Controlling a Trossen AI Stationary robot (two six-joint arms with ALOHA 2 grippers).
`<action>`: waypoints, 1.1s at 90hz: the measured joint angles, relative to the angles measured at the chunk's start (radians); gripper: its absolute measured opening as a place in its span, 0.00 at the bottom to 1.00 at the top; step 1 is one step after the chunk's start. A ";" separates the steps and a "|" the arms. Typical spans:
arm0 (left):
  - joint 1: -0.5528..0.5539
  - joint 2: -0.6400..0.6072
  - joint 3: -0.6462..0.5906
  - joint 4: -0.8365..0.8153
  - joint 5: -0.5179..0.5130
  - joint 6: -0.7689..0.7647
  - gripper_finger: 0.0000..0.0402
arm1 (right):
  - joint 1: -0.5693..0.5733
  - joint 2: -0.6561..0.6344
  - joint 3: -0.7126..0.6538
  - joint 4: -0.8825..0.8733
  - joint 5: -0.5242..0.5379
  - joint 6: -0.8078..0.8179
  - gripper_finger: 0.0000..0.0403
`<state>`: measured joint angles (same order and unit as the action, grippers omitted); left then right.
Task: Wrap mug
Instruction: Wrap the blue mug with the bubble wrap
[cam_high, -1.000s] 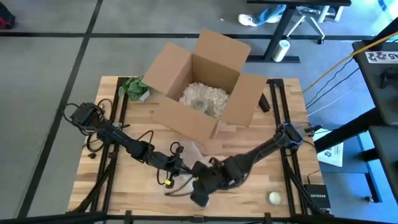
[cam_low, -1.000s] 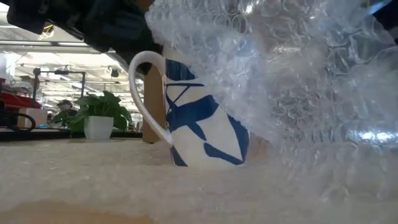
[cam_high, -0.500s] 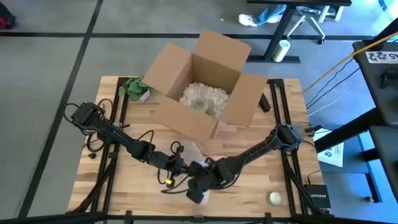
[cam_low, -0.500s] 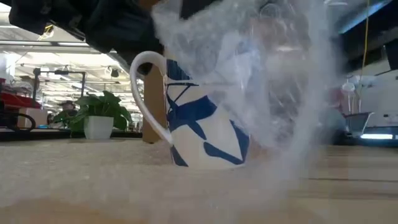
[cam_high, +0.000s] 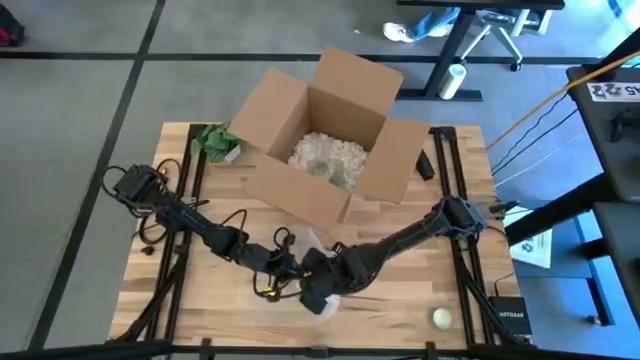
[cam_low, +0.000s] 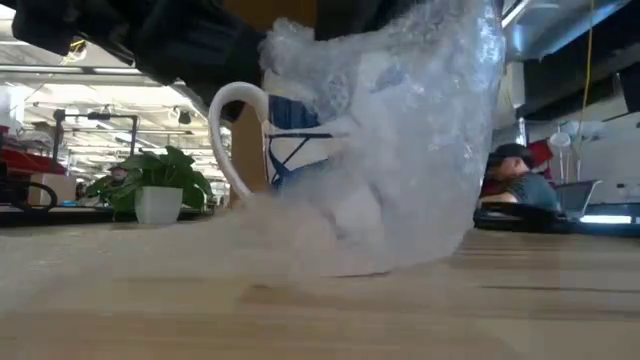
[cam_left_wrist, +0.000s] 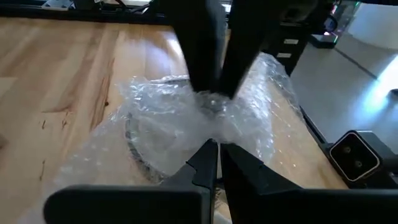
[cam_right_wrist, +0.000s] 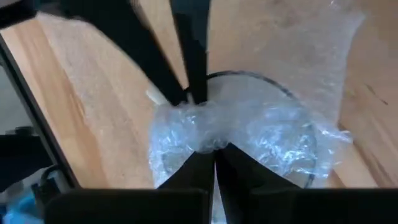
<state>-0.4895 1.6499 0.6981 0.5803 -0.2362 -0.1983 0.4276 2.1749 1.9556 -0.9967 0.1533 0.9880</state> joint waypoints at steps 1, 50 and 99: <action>-0.003 -0.003 0.000 -0.004 -0.001 0.002 0.01 | -0.003 0.001 0.000 0.000 -0.006 -0.003 0.00; -0.218 -0.234 -0.024 -0.489 -0.293 -0.150 0.01 | -0.070 0.095 0.000 0.025 -0.190 -0.088 0.00; -0.478 -0.434 -0.388 -0.387 -0.601 -0.495 0.01 | -0.076 0.115 0.001 0.048 -0.236 -0.133 0.00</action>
<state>-0.9677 1.2155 0.3101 0.1937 -0.8371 -0.6933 0.3519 2.2902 1.9564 -0.9482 -0.0830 0.8547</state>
